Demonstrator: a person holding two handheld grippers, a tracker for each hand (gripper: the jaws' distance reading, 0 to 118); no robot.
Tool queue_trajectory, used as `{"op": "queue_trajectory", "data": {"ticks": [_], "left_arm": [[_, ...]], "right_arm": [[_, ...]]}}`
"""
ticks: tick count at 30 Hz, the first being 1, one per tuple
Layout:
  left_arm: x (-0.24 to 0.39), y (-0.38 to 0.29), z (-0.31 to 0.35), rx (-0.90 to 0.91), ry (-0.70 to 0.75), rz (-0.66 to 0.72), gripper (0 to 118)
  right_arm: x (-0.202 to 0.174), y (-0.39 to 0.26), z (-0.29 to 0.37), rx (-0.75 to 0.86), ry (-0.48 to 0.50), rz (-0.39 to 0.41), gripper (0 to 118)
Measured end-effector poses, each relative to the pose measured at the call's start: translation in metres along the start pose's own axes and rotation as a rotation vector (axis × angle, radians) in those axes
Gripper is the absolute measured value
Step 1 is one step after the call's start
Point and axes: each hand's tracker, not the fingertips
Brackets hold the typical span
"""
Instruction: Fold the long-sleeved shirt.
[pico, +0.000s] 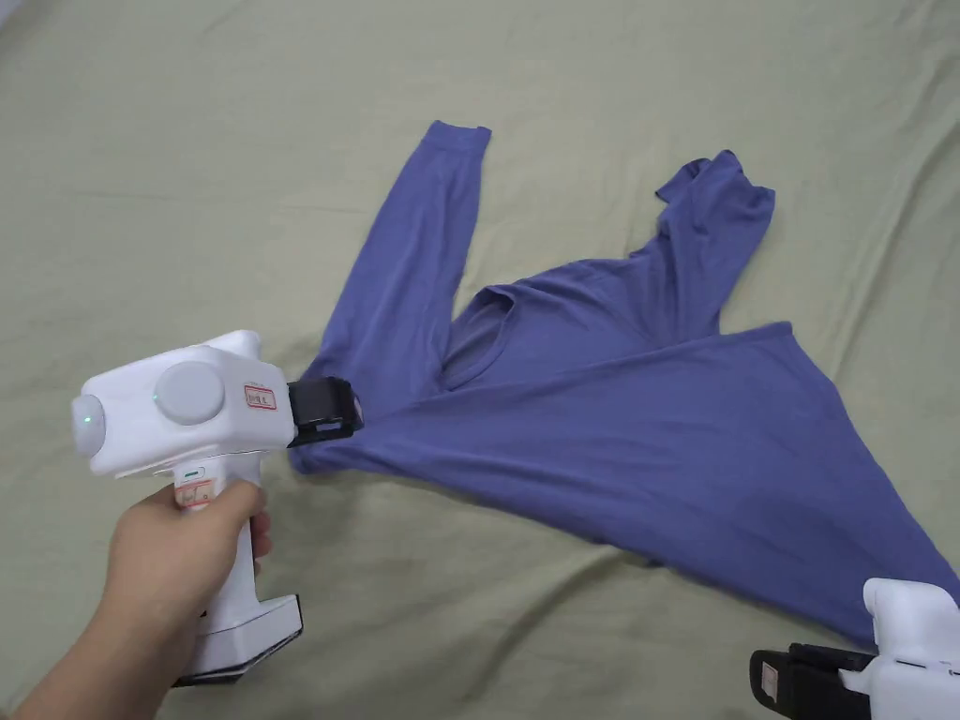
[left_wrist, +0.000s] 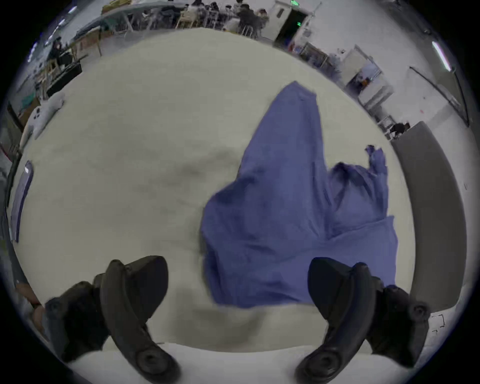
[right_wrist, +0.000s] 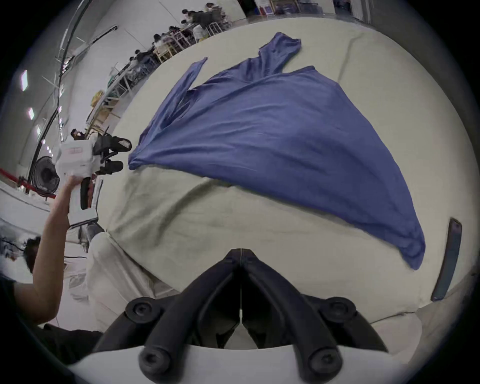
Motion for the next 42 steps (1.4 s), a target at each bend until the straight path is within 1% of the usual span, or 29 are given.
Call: {"op": "queue_trajectory", "data": {"ticks": [2,4,5,6,7,8,11,15,19,21,22,23,24,25,26,27,29,30,32,33,34,35,36,37,38,39,40,41,42], "left_arm": [[0.004,0.002,-0.011,0.002,-0.005,0.002,92],[0.026,-0.014,0.002,0.006,-0.002,-0.023,91],[0.031,-0.016,0.003,0.011,0.006,-0.044,88],[0.036,-0.018,0.004,0.017,0.013,-0.062,75],[0.027,-0.005,-0.007,0.021,0.017,-0.077,39],[0.028,-0.005,-0.006,0.022,-0.002,-0.089,5],[0.041,-0.009,0.003,0.038,0.016,-0.107,5],[0.040,-0.009,0.028,0.094,-0.014,-0.121,5],[0.035,-0.008,0.046,0.124,-0.130,-0.060,5],[0.035,-0.007,0.051,0.128,-0.148,-0.060,5],[0.036,-0.007,0.053,0.128,-0.154,-0.061,5],[0.038,-0.008,0.052,0.129,-0.160,-0.066,5],[0.038,-0.007,0.051,0.132,-0.161,-0.073,5],[0.040,-0.007,0.050,0.133,-0.158,-0.079,5],[0.040,-0.006,0.048,0.129,-0.148,-0.089,5],[0.041,-0.006,0.045,0.126,-0.140,-0.093,5],[0.039,-0.005,0.042,0.119,-0.135,-0.087,5],[0.038,-0.006,0.040,0.114,-0.135,-0.081,5],[0.037,-0.006,0.037,0.114,-0.127,-0.075,5],[0.037,-0.006,0.035,0.112,-0.123,-0.074,5],[0.037,-0.006,0.034,0.110,-0.119,-0.073,5],[0.036,-0.007,0.033,0.108,-0.113,-0.071,5],[0.035,-0.007,0.031,0.107,-0.108,-0.067,5],[0.035,-0.007,0.030,0.105,-0.109,-0.059,5],[0.035,-0.007,0.028,0.104,-0.110,-0.051,5],[0.036,-0.009,0.027,0.103,-0.108,-0.045,5],[0.037,-0.009,0.026,0.101,-0.108,-0.041,5],[0.039,-0.009,0.026,0.100,-0.113,-0.039,5],[0.043,-0.011,0.027,0.102,-0.111,-0.041,5]], "right_arm": [[0.005,0.000,0.003,-0.002,-0.028,0.002,2],[0.011,0.001,0.004,-0.006,-0.040,-0.014,2],[0.014,0.002,0.005,-0.008,-0.040,-0.024,2],[0.016,0.002,0.004,-0.010,-0.042,-0.036,2],[0.019,0.004,0.003,-0.011,-0.046,-0.048,2],[0.021,0.006,0.001,-0.016,-0.049,-0.054,2],[0.027,0.014,-0.001,-0.031,-0.081,-0.058,2],[0.037,0.041,0.005,-0.007,-0.115,-0.024,2],[0.055,0.096,0.006,0.047,-0.081,-0.039,2],[0.062,0.135,0.000,0.095,-0.047,-0.036,3],[0.065,0.155,-0.004,0.110,-0.027,-0.031,18],[0.070,0.177,-0.013,0.095,-0.036,-0.035,78],[0.075,0.200,-0.027,0.077,-0.036,-0.044,118],[0.079,0.218,-0.043,0.022,-0.055,-0.066,118],[0.083,0.230,-0.059,0.091,-0.063,-0.102,116],[0.085,0.245,-0.078,0.026,-0.078,-0.120,117],[0.087,0.267,-0.112,-0.017,-0.129,-0.130,117],[0.093,0.280,-0.094,-0.017,-0.175,-0.136,117],[0.092,0.291,-0.107,-0.008,-0.253,-0.110,115],[0.090,0.296,-0.119,-0.007,-0.280,-0.098,107],[0.088,0.297,-0.128,-0.020,-0.289,-0.074,96],[0.081,0.294,-0.132,-0.035,-0.324,-0.046,90],[0.072,0.290,-0.132,-0.039,-0.449,0.022,72],[0.064,0.283,-0.125,0.010,-0.415,0.094,42],[0.058,0.277,-0.122,0.029,-0.406,0.135,3],[0.050,0.268,-0.118,0.031,-0.456,0.172,3],[0.047,0.259,-0.114,0.039,-0.484,0.245,3],[0.046,0.249,-0.106,0.045,-0.344,0.246,3],[0.045,0.240,-0.097,0.062,-0.281,0.210,3]]}}
